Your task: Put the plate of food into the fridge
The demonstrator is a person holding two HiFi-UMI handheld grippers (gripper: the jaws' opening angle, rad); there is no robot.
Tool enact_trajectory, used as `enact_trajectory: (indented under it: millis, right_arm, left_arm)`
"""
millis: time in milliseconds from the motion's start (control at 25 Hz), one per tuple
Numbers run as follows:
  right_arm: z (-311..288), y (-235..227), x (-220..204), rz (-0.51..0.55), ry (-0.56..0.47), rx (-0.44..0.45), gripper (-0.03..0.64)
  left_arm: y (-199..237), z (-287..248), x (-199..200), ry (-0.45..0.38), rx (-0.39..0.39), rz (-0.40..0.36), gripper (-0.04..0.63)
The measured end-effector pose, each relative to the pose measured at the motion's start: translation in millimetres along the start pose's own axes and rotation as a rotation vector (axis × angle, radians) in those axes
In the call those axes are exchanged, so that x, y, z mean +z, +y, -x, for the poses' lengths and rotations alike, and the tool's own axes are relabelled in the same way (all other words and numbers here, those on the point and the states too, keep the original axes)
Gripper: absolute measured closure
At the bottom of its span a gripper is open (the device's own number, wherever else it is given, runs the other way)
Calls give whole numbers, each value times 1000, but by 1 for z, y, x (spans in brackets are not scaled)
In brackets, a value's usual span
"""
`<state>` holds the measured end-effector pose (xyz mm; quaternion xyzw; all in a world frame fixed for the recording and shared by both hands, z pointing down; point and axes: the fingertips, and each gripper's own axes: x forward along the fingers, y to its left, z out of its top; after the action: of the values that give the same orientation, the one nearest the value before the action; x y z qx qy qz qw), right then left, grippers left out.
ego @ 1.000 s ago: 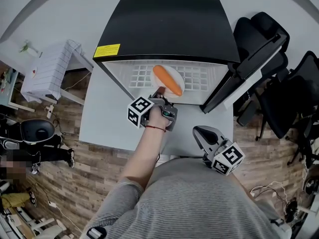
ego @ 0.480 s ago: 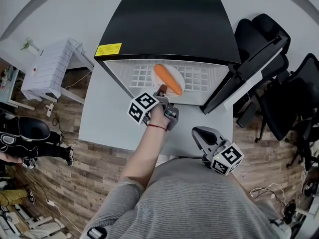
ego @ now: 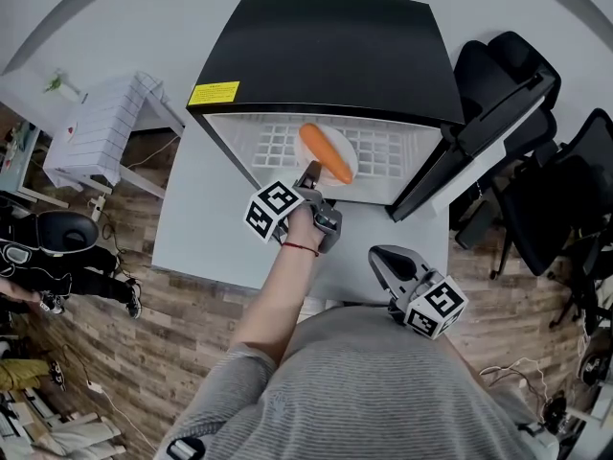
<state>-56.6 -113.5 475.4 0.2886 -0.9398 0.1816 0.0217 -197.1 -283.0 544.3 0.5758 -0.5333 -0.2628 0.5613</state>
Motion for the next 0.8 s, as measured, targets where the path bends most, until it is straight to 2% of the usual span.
enact_trajectory:
  millis: [800]
  right_arm:
    - [4, 10, -2, 4, -1, 22, 603]
  left_arm:
    - [7, 33, -28, 64, -29, -46, 472]
